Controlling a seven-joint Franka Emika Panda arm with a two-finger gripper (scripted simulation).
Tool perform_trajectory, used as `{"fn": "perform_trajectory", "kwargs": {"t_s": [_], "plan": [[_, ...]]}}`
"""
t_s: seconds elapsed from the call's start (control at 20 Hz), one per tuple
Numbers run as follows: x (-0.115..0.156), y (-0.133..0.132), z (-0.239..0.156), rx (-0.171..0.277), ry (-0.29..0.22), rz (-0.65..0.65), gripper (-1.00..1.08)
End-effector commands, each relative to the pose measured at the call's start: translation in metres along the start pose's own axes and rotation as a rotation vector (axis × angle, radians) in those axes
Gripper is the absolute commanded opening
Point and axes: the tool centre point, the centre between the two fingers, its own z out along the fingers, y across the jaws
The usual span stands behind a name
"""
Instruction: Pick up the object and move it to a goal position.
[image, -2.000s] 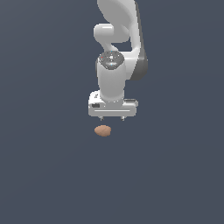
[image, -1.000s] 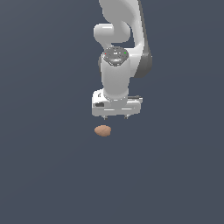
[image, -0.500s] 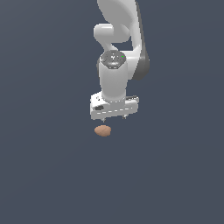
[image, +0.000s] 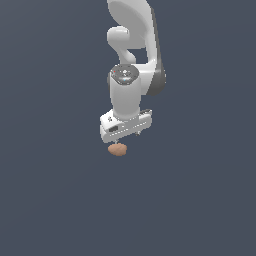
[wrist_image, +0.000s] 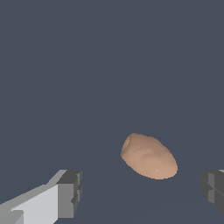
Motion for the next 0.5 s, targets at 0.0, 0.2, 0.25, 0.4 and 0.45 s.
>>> {"fn": "perform_trajectory", "kwargs": {"t_s": [0.0, 0.2, 0.25, 0.4, 0.45], "plan": [[-0.002, 0.003, 0.004, -0.003, -0.001, -0.066, 1.0], [-0.005, 0.008, 0.011, -0.006, -0.002, -0.169, 1.0], [-0.005, 0.009, 0.013, -0.007, -0.002, -0.195, 1.0], [-0.007, 0.013, 0.017, -0.009, -0.003, -0.272, 1.0], [-0.008, 0.014, 0.019, -0.01, -0.003, -0.298, 1.0]]}}
